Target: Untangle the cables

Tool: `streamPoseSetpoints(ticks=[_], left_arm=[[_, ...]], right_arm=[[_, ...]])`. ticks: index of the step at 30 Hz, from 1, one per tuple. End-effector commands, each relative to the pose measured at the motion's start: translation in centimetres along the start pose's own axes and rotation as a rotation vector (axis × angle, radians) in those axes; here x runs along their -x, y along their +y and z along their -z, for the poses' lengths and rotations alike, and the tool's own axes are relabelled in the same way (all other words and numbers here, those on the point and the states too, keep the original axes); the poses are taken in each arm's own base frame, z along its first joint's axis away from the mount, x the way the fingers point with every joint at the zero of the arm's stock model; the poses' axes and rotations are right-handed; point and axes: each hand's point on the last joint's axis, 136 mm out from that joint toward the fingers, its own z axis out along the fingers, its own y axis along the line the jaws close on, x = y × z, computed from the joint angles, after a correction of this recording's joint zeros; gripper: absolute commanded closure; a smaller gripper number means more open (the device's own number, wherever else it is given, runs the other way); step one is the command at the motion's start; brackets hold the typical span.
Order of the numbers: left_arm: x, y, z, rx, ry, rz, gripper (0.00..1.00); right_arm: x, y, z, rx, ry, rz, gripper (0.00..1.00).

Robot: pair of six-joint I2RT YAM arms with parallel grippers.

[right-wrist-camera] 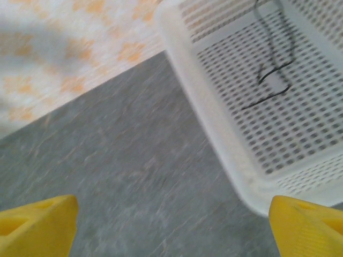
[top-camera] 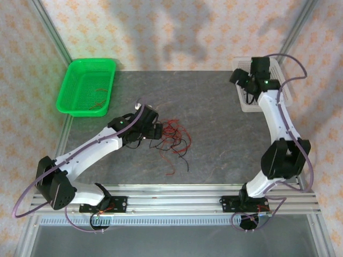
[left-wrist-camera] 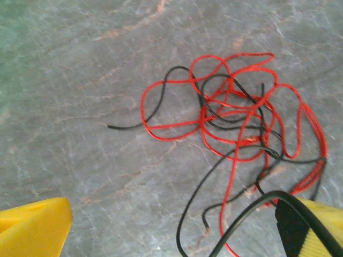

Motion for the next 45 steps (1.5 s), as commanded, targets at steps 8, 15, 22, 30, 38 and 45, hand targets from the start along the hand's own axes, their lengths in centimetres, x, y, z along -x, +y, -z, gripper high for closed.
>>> streamPoseSetpoints(ticks=[8, 15, 22, 30, 38, 45], left_arm=[[-3.7, -1.7, -0.9, -0.15, 0.111, -0.027, 0.01], [-4.5, -3.4, -1.0, -0.27, 0.149, -0.011, 0.01], [-2.4, -3.1, -0.8, -0.319, 0.101, 0.077, 0.01], [1.3, -0.9, 0.6, -0.316, -0.004, 0.201, 0.01], [3.6, 0.7, 2.0, -0.286, -0.088, 0.249, 0.01], [3.7, 0.6, 1.6, -0.312, -0.095, 0.272, 0.01]], right_arm=[[-9.4, 8.7, 5.1, 0.383, 0.081, 0.055, 0.09], [-17.3, 13.7, 8.6, 0.678, 0.186, 0.119, 0.08], [-23.8, 15.7, 9.6, 0.832, 0.277, 0.055, 0.07], [-29.7, 16.4, 6.0, 0.714, 0.339, 0.001, 0.08], [-33.0, 18.8, 2.7, 0.611, 0.372, 0.058, 0.21], [-34.5, 19.4, -0.8, 0.353, 0.297, 0.206, 0.28]])
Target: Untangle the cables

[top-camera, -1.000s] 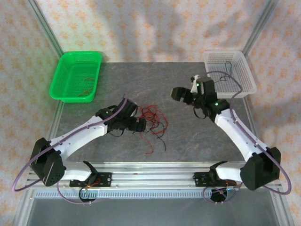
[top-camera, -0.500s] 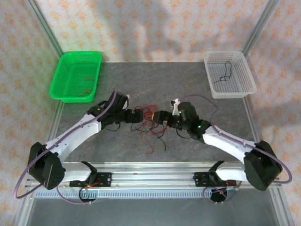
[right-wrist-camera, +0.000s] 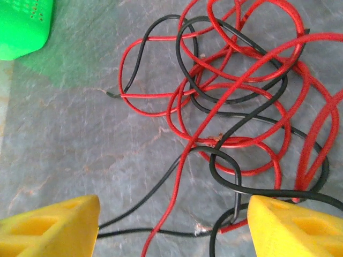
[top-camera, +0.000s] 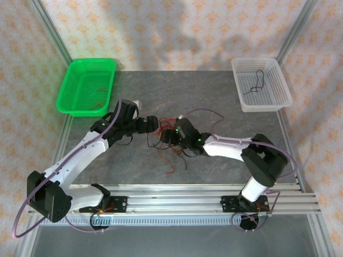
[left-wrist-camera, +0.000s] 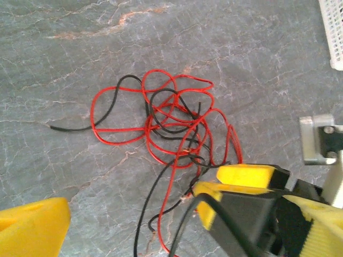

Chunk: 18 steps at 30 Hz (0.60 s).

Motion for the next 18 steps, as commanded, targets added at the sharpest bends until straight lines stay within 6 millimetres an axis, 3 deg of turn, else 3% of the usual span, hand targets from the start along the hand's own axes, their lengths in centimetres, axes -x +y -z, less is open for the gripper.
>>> streamPoseSetpoints(ticks=[1, 10, 13, 18], left_arm=[[1.3, -0.7, 0.5, -0.038, -0.049, 0.023, 0.01], [1.6, -1.3, 1.4, -0.071, -0.069, 0.023, 0.01], [2.0, -1.4, 2.1, -0.072, -0.086, 0.021, 0.01], [2.9, -1.4, 3.3, -0.062, -0.12, 0.017, 0.01]], right_arm=[[1.2, -1.3, -1.3, -0.212, -0.076, 0.09, 0.29], [0.6, -5.7, -6.6, -0.566, -0.057, 0.24, 0.34], [0.4, -7.4, -6.9, -0.651, -0.058, 0.276, 0.36], [0.6, -10.6, -5.3, -0.783, -0.074, 0.315, 0.39]])
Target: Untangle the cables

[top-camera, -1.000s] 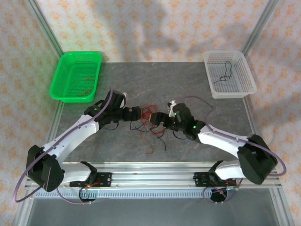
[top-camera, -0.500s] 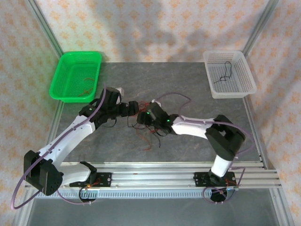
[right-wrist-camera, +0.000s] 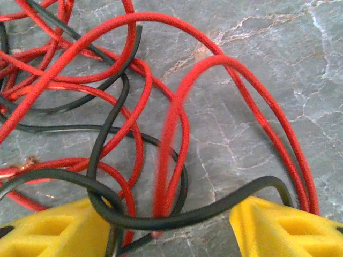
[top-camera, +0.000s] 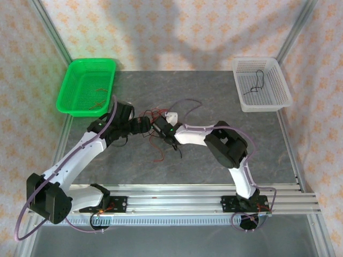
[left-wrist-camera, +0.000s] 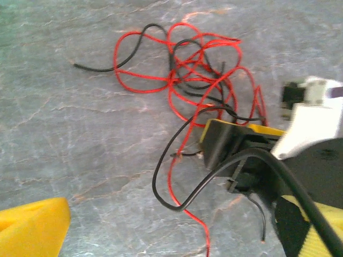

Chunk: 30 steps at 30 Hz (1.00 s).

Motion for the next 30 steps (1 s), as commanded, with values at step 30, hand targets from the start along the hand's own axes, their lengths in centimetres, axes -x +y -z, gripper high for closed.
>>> streamPoseSetpoints(ticks=[30], left_arm=[[5.8, -2.5, 5.9, -0.058, -0.203, -0.016, 0.01]], right_arm=[[-3.1, -24.8, 1.0, -0.309, 0.128, -0.212, 0.42]])
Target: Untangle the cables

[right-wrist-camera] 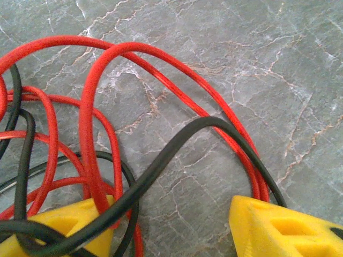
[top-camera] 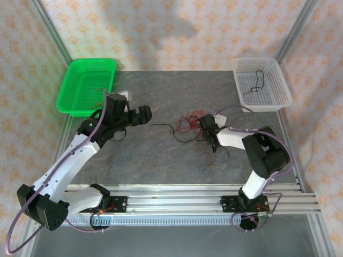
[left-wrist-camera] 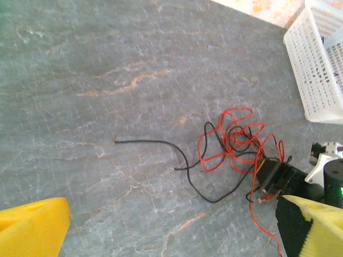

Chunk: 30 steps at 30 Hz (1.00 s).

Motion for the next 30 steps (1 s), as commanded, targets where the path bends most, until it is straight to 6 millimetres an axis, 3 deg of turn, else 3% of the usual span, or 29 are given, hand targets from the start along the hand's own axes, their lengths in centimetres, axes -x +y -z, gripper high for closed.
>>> streamPoseSetpoints(ticks=[1, 5, 10, 15, 18, 23, 27, 30], left_arm=[[1.0, 1.0, 0.7, 0.063, -0.029, -0.014, 0.01], [-0.5, 0.6, -0.9, 0.019, 0.024, -0.009, 0.01], [-3.4, -0.2, -3.6, -0.037, 0.107, 0.01, 0.05], [-6.4, -3.2, -6.5, -0.077, 0.179, -0.042, 0.1], [-8.0, -5.0, -8.7, -0.109, 0.217, -0.061, 0.18], [-9.0, -6.0, -13.2, -0.11, 0.246, -0.068, 0.36], [-9.6, -7.0, -17.0, -0.129, 0.28, -0.094, 0.41], [-10.2, -7.4, -19.6, -0.129, 0.312, -0.116, 0.51]], right_arm=[[-1.9, -1.9, -0.7, -0.045, 0.09, 0.042, 0.42], [-0.8, 0.5, 1.4, 0.096, 0.099, 0.002, 0.39], [2.1, 2.5, 6.3, 0.267, 0.056, -0.053, 0.35], [5.0, 2.8, 11.1, 0.381, -0.012, -0.104, 0.35], [6.0, 2.6, 13.2, 0.42, -0.043, -0.124, 0.36], [6.8, 2.2, 15.2, 0.456, -0.07, -0.142, 0.41], [6.8, 2.2, 15.7, 0.471, -0.07, -0.145, 0.47], [6.7, 2.1, 15.7, 0.47, -0.066, -0.143, 0.49]])
